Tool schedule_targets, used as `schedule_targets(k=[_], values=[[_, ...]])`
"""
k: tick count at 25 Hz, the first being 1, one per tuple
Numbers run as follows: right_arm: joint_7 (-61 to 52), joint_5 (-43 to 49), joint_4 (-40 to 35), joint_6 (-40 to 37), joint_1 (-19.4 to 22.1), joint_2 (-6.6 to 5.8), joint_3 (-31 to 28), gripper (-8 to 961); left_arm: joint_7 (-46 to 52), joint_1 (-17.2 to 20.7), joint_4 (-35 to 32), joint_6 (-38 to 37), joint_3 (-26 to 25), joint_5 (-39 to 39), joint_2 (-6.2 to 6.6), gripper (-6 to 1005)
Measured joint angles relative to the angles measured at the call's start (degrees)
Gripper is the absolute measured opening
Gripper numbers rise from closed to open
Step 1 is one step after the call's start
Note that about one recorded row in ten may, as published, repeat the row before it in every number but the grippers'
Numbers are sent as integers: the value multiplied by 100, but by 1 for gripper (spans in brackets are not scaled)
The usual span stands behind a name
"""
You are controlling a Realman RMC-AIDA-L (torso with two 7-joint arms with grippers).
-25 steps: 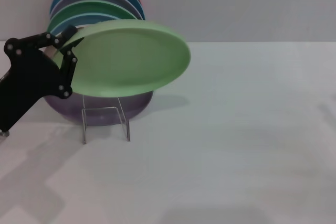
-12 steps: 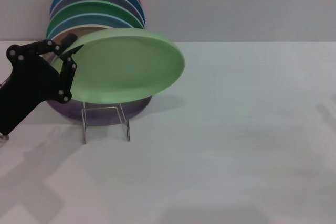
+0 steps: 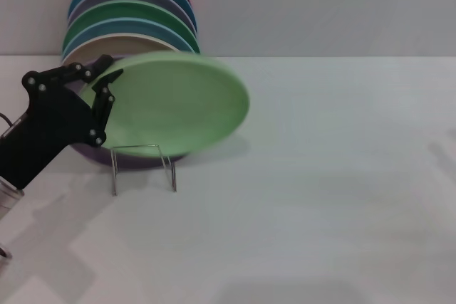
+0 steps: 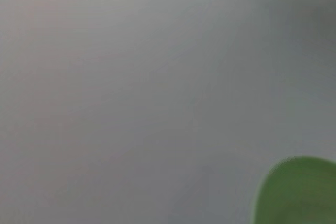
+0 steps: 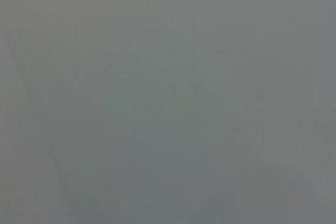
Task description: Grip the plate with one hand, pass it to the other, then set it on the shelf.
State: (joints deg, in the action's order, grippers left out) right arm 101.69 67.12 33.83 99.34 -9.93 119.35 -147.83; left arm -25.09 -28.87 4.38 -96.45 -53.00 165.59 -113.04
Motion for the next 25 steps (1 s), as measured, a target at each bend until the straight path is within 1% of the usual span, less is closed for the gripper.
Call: schedule_targets(k=[2,9,14,16,19,22,23,25], values=[[0,0,4,15,0,0,0,735,-93,8,-4,83,12,0,-31,94],[0,0,24,33,0,-1,0,735,-116,63,-9,153,-18,-2,-58,98],[0,0,27,39,0,-7,0,735,-193,165,28,80,-45,-16,-90,169],[0,0,31,54,0,-8,0,736,-330,275,118,-99,-94,-26,-106,171],[0,0,36,67,1,-9,0,736,-454,535,339,-557,-325,-36,-148,174],[3,-1,37,68,12,-9,0,736,-418,898,664,-990,-866,-38,-230,177],[9,-1,37,68,13,-9,0,736,-380,1012,765,-1060,-1108,-37,-265,178],[50,-4,37,68,12,-9,0,736,-270,1150,848,-1098,-1436,-36,-331,180]])
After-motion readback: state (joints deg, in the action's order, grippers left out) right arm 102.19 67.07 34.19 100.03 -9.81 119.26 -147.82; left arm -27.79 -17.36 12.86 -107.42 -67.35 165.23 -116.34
